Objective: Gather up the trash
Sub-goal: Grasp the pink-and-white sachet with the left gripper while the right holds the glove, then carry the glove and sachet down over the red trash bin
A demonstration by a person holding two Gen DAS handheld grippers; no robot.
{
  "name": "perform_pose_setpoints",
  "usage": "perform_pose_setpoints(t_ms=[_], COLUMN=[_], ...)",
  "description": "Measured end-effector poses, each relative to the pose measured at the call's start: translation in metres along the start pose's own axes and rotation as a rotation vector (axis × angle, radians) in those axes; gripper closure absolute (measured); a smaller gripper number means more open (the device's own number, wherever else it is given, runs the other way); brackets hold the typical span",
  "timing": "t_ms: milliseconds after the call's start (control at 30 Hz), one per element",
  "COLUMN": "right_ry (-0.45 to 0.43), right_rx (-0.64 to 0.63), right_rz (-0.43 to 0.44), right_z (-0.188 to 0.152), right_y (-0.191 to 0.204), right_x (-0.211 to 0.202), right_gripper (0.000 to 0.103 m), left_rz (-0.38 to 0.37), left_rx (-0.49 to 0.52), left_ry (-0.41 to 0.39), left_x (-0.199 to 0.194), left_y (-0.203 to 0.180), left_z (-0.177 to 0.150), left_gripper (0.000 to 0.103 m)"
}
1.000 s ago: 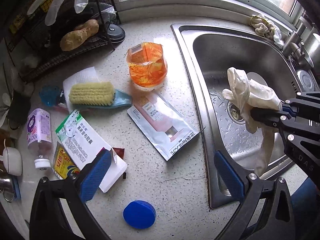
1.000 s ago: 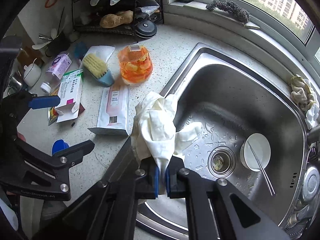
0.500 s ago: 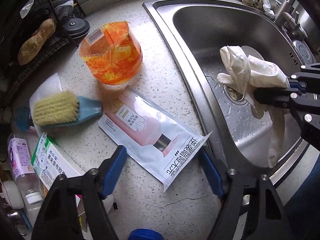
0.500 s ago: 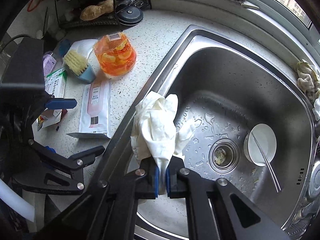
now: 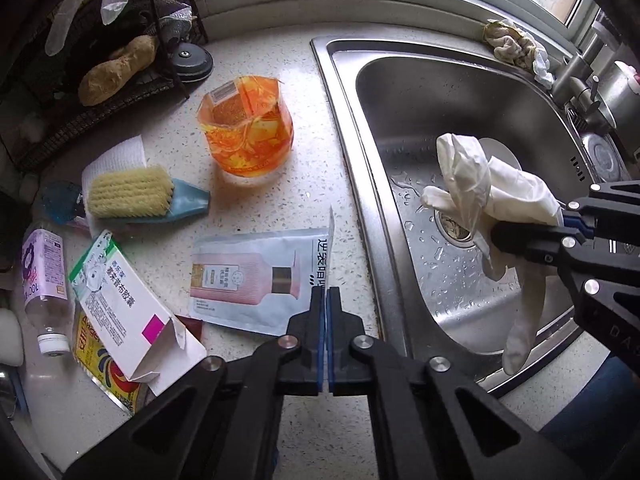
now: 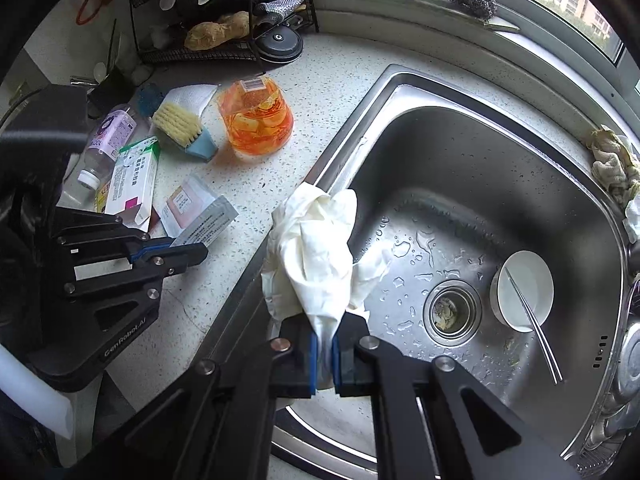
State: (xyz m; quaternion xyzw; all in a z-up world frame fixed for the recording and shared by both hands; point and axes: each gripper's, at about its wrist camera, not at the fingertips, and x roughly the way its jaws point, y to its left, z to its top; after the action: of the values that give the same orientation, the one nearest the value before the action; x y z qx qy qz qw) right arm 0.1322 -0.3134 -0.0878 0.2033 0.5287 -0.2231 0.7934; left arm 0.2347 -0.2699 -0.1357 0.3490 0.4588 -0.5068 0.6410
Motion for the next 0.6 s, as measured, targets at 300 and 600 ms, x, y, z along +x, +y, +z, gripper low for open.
perform_pose_setpoints(t_ms=[300,600], right_ry=[-0.104,-0.203], right_rx=[-0.072,-0.221], right_rz=[0.04,0.097], right_z=[-0.007,-0.037], right_y=[0.006,0.015], right_x=[-0.045,-0.098], right_gripper=[0.098,0.098], left_rz=[0.079,0.169], left_rx=[-0.125,-0.269], left_ry=[-0.134,-0.239], left_x=[-0.054,-0.118], left_y=[-0.001,-0.036], left_z=[-0.006,-0.048], left_gripper=[0.103,0.103])
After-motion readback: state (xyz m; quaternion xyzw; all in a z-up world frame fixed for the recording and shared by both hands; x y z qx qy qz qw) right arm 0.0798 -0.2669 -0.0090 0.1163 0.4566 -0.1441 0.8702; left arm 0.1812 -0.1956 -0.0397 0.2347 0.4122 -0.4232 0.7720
